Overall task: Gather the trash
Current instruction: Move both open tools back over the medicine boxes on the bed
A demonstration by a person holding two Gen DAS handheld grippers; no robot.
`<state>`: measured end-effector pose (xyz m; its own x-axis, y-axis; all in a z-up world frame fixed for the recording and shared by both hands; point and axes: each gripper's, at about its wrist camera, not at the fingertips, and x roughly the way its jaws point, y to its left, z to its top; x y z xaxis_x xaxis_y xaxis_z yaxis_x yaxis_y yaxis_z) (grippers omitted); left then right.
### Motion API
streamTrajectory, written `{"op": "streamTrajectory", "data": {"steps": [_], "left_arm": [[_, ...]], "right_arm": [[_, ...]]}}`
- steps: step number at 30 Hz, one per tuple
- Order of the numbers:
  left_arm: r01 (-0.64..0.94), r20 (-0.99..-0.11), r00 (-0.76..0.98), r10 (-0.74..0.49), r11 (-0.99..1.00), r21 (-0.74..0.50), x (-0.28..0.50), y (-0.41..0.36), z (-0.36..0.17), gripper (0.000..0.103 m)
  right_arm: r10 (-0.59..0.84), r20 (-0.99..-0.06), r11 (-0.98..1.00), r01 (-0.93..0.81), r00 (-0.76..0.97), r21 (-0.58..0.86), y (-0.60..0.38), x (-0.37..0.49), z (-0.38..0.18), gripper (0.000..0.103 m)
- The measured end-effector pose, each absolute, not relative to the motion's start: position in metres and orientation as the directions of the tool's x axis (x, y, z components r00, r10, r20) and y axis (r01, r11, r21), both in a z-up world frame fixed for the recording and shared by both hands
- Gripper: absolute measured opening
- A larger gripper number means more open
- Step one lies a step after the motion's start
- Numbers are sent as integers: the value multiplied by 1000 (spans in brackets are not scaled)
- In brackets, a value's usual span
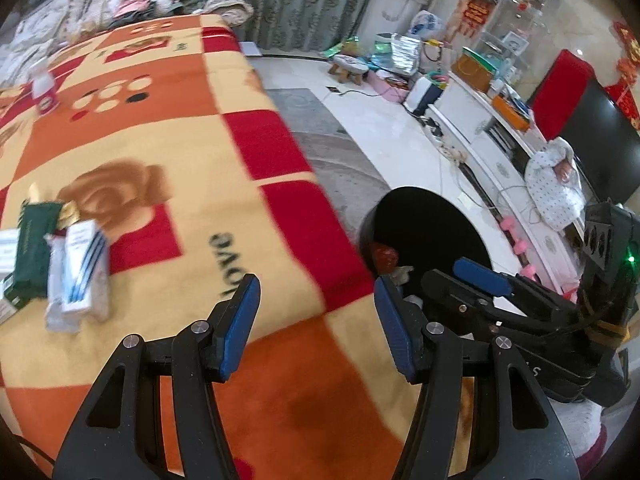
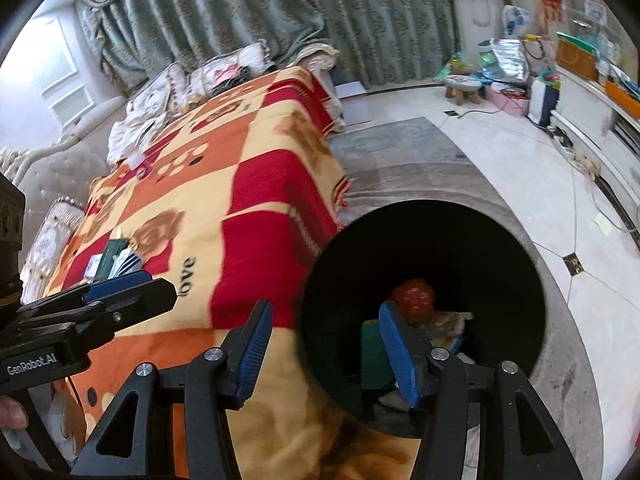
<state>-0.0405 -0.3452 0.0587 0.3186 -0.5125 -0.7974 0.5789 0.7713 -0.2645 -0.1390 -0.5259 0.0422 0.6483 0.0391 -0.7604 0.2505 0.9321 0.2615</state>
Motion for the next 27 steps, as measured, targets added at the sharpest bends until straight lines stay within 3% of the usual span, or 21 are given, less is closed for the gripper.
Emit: {"op": "streamTrajectory", "data": {"steps": [15, 27], "left_arm": [[402, -815, 422, -397, 888, -224, -14, -219, 52, 58], [170, -815, 518, -261, 965, -201, 37, -89, 49, 58]], "right_arm": [[170, -780, 963, 66, 602, 261, -433, -90, 35, 58], [258, -791, 963, -83, 554, 256, -358, -38, 34, 59]]}}
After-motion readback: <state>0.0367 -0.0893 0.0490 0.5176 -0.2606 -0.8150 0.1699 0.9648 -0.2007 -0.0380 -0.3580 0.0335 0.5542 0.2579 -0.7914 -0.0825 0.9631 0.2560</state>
